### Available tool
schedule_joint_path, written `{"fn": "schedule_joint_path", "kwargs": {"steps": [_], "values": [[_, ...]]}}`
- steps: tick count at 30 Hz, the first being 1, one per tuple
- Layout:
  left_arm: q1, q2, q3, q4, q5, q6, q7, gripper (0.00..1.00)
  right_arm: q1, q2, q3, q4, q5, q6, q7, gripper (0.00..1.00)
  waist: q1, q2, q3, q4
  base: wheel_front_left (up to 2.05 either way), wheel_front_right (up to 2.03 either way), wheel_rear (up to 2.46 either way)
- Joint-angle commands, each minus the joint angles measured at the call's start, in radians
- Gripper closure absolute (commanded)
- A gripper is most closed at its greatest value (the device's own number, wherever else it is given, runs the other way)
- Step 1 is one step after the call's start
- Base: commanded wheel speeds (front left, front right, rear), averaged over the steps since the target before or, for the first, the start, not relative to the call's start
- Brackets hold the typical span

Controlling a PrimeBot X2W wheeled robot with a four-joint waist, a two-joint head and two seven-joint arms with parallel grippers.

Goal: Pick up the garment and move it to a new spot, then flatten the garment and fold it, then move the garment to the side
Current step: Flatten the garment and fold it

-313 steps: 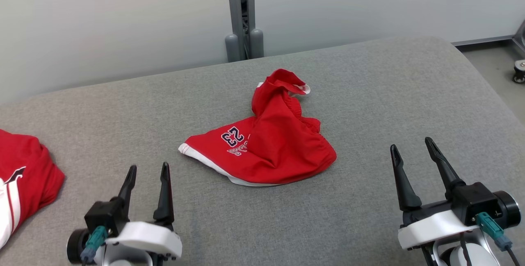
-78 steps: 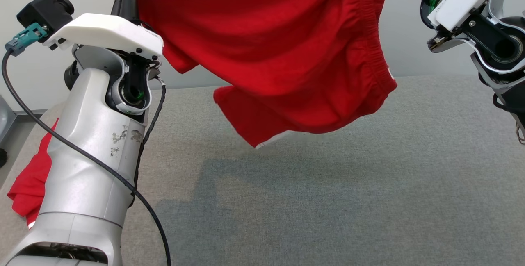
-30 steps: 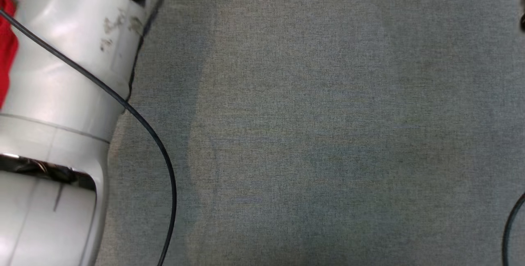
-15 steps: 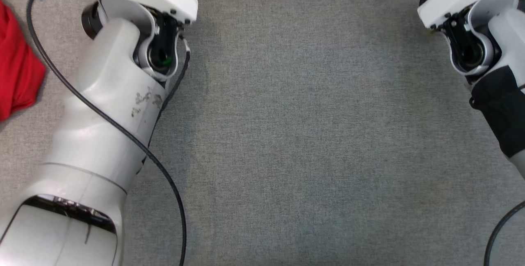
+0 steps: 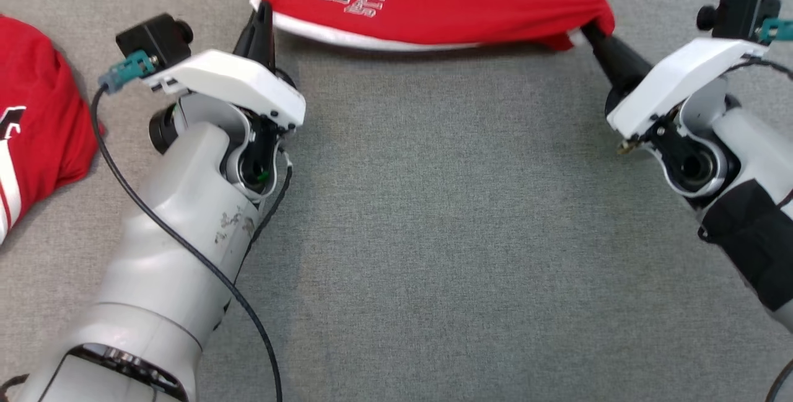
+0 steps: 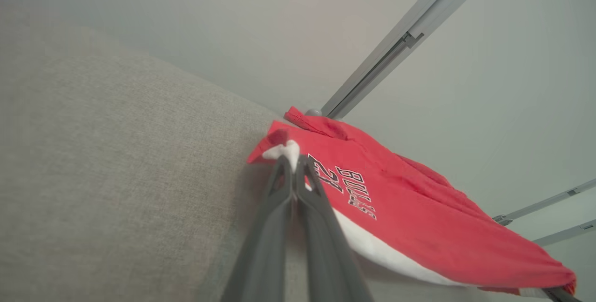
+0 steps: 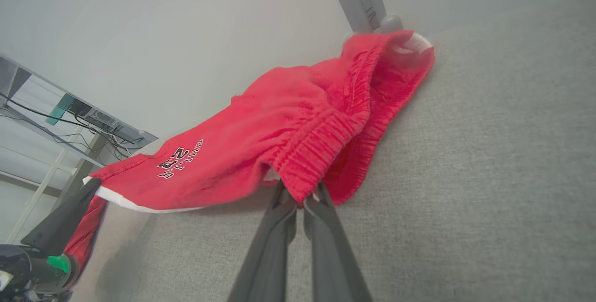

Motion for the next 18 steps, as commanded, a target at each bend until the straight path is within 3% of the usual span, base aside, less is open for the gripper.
{"fn": "schedule_joint_path", "kwargs": {"steps": [1,18], "values": [[0.025,0.005,-0.008,0.007,-0.008,0.004,-0.004,1.0,0.026,-0.013,0.015,-0.014,0.021,0.0,0.013,1.0,0.0,0.0,-0.025,0.003,0.0,0.0,0.0],[0.176,0.005,0.014,0.034,0.049,-0.005,-0.004,1.0,0.161,-0.056,0.089,-0.022,0.168,0.0,0.131,1.0,0.0,0.0,-0.144,0.016,0.0,0.0,0.0]]}}
